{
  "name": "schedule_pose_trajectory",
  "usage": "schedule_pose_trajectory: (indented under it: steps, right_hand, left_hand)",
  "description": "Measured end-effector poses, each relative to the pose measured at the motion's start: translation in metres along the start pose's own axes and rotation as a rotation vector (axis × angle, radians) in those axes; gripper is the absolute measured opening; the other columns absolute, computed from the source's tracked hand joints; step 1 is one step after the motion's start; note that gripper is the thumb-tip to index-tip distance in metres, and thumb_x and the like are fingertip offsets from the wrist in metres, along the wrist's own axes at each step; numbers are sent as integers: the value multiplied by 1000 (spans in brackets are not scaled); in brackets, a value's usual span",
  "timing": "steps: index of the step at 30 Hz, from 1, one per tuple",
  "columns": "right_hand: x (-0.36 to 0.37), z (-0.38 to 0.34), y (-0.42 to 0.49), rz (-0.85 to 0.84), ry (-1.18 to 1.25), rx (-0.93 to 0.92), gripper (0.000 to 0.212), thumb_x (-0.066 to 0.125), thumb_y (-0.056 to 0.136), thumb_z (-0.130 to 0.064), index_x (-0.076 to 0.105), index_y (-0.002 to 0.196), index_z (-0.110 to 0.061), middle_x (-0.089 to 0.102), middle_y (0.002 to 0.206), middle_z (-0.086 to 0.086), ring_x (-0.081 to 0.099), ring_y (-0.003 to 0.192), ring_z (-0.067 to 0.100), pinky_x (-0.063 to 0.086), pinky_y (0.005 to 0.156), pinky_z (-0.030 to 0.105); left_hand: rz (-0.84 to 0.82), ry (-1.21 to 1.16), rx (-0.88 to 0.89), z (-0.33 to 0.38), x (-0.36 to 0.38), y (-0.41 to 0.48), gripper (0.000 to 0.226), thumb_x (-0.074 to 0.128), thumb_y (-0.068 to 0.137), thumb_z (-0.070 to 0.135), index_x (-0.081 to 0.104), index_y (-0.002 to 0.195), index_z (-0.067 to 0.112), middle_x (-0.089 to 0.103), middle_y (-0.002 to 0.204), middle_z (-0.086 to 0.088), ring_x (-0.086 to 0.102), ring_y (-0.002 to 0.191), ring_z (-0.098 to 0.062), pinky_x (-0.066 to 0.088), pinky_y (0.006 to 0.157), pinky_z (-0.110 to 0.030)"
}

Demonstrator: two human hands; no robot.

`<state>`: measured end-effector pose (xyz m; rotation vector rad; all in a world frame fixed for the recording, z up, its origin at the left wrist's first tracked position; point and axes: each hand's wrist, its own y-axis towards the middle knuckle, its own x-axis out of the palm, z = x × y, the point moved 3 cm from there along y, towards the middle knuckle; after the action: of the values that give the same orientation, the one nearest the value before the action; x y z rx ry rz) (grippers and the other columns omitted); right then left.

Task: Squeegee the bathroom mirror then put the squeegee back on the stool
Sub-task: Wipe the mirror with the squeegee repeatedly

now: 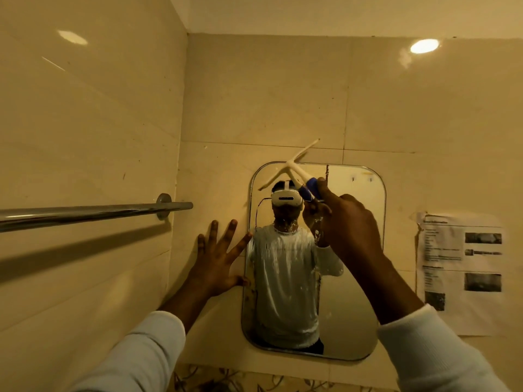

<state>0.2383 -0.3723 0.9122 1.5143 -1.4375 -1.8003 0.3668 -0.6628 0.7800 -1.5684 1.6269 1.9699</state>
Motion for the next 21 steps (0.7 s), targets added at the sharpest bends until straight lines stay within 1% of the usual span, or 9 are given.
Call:
schedule_pose_trajectory:
  steps: [4, 8, 11, 14, 16, 17, 18, 20, 21]
  right_hand:
    - [15, -1, -1, -14, 14, -19, 86, 68, 95, -24, 11, 159, -37, 48, 87, -2, 45, 64, 10, 34, 54, 23]
    - [10, 11, -21, -17, -32, 18, 87, 65, 96, -25, 6, 159, -39, 46, 87, -2, 45, 65, 11, 38, 56, 23]
    - [1, 24, -44, -17, -38, 73, 69, 54, 100, -30, 17, 159, -34, 48, 82, 1, 49, 64, 15, 43, 55, 28]
    - [-1, 42, -64, -41, -64, 151, 67, 55, 100, -28, 21, 157, -36, 49, 77, 0, 50, 60, 15, 42, 51, 28]
    - [-4, 53, -69, -51, -16, 227, 54, 57, 100, -25, 39, 150, -32, 52, 74, 0, 53, 58, 14, 47, 51, 29]
    - [-8, 55, -69, -36, 12, 247, 49, 57, 100, -24, 44, 147, -31, 53, 73, 0, 54, 58, 15, 48, 52, 30]
    - [-12, 54, -66, -8, 23, 238, 50, 56, 101, -24, 43, 148, -30, 54, 74, 1, 54, 59, 16, 46, 52, 30]
    - [-18, 43, -58, 47, 12, 149, 58, 52, 101, -26, 32, 155, -31, 51, 77, 2, 52, 61, 19, 39, 53, 28]
    - [-19, 36, -53, 65, 8, 104, 61, 48, 99, -31, 27, 157, -32, 50, 79, 3, 52, 62, 20, 38, 55, 29]
  left_hand:
    - [-1, 4, -3, 0, -1, 1, 122, 56, 76, 93, -24, 159, 52, -43, 167, 1, -42, 150, -44, -7, 122, -77]
    - [14, 2, 8, 0, -1, 0, 122, 56, 76, 92, -22, 160, 51, -43, 168, 0, -42, 150, -45, -7, 122, -77]
    - [19, 6, 13, -1, -1, 0, 122, 54, 76, 93, -22, 160, 50, -43, 167, 0, -42, 150, -45, -6, 121, -78]
    - [3, -4, 10, 1, -1, 1, 122, 56, 77, 92, -26, 158, 52, -46, 166, 1, -44, 149, -44, -7, 122, -76]
    - [-9, 4, 5, 1, -2, 0, 122, 55, 77, 92, -28, 158, 51, -48, 164, 1, -45, 148, -44, -8, 122, -76]
    - [-10, 4, 1, 1, -1, 0, 122, 55, 77, 92, -29, 157, 51, -49, 164, 1, -45, 148, -44, -9, 122, -75]
    - [-7, 7, -2, 1, -1, 0, 123, 54, 77, 92, -29, 157, 51, -49, 163, 0, -46, 148, -44, -8, 122, -76]
    - [-4, 13, -4, 1, -1, -1, 123, 54, 77, 93, -28, 158, 50, -48, 164, 0, -45, 148, -44, -7, 122, -76]
    - [2, 10, -2, 1, 0, -1, 123, 54, 77, 93, -27, 159, 50, -46, 165, -1, -44, 148, -45, -7, 122, -76]
